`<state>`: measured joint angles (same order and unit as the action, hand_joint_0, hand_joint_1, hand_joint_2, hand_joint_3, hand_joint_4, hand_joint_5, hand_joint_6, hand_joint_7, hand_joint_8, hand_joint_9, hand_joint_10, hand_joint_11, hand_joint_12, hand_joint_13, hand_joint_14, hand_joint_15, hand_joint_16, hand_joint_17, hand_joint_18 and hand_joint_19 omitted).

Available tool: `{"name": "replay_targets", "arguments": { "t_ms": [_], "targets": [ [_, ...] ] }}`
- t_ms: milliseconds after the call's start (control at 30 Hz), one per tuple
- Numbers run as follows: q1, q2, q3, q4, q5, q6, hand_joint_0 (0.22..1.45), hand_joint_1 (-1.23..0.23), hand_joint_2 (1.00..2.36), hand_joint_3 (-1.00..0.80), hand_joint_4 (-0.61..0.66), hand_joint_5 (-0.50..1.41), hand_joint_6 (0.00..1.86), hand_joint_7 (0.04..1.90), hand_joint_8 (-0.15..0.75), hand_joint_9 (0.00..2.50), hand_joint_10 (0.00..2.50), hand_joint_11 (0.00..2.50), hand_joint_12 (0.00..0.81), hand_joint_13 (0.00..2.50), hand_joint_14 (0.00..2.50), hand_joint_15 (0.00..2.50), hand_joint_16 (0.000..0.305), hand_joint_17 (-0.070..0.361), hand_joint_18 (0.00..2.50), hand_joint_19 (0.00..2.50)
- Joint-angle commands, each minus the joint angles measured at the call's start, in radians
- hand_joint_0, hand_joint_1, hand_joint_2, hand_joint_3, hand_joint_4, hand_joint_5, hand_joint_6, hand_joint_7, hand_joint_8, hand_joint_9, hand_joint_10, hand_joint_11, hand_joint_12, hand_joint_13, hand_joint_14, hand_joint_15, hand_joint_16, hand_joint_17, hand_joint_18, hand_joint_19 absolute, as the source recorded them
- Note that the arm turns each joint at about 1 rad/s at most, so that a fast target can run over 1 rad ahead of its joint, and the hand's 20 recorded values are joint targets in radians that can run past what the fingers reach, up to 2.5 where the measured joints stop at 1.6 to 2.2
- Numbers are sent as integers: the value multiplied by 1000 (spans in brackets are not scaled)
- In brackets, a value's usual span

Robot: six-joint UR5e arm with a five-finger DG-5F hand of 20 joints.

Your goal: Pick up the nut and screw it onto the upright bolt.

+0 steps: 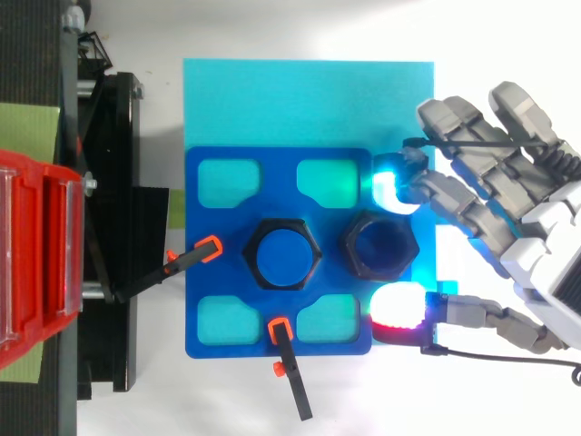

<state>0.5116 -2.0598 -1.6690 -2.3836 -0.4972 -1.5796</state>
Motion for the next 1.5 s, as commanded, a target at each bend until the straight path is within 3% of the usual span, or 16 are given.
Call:
{"name": "replay_targets", "arguments": {
  "t_ms": [0,133,367,533,700,733,767,867,1000,1067,1233,1367,1467],
  "targets": [
    [-2,0,0,-2,-7,0,489,-622,1000,-500,236,-203,502,1130,228,347,0,0,306,440,0,0,37,84,232,0],
    [-2,0,0,-3,-7,0,527,-597,1000,-500,228,-184,504,1236,223,401,0,0,286,484,0,0,33,75,282,0],
    [-4,1,0,-5,-14,-2,557,-555,1000,-500,223,-180,542,1191,225,468,0,0,268,526,0,0,31,69,332,2],
    [-15,15,14,-17,-50,18,561,-549,1000,-500,225,-178,557,1174,228,487,0,0,268,543,0,0,30,68,346,8],
    [-27,33,69,-166,-90,36,562,-542,1000,-500,226,-178,556,1178,229,495,0,0,268,556,0,0,30,67,358,18],
    [-30,33,86,-227,-98,49,562,-542,1000,-500,220,-178,556,1179,228,495,0,0,268,557,0,0,30,67,358,17],
    [-36,35,113,-319,-104,92,563,-540,1000,-500,226,-177,556,1178,230,497,0,0,269,561,0,0,30,67,359,17],
    [-41,38,138,-402,-110,159,563,-538,1000,-500,221,-177,555,1177,231,501,0,0,266,569,0,0,30,67,372,29],
    [-56,38,187,-552,-121,308,562,-535,1000,-500,225,-172,552,1186,232,508,0,0,264,578,0,0,30,68,415,42],
    [-70,38,225,-638,-142,385,563,-534,1000,-500,224,-170,550,1194,233,510,1,0,262,583,0,0,30,68,418,46],
    [-88,38,295,-723,-178,411,561,-532,1000,-500,223,-169,548,1202,234,516,0,0,260,595,0,0,30,67,429,53],
    [-102,38,325,-738,-196,409,561,-531,1000,-500,223,-168,547,1202,233,517,0,0,256,602,0,0,30,68,442,62],
    [-124,36,333,-721,-225,391,561,-530,1000,-500,219,-168,547,1202,234,519,0,0,255,607,0,0,30,67,450,67]
  ]
}}
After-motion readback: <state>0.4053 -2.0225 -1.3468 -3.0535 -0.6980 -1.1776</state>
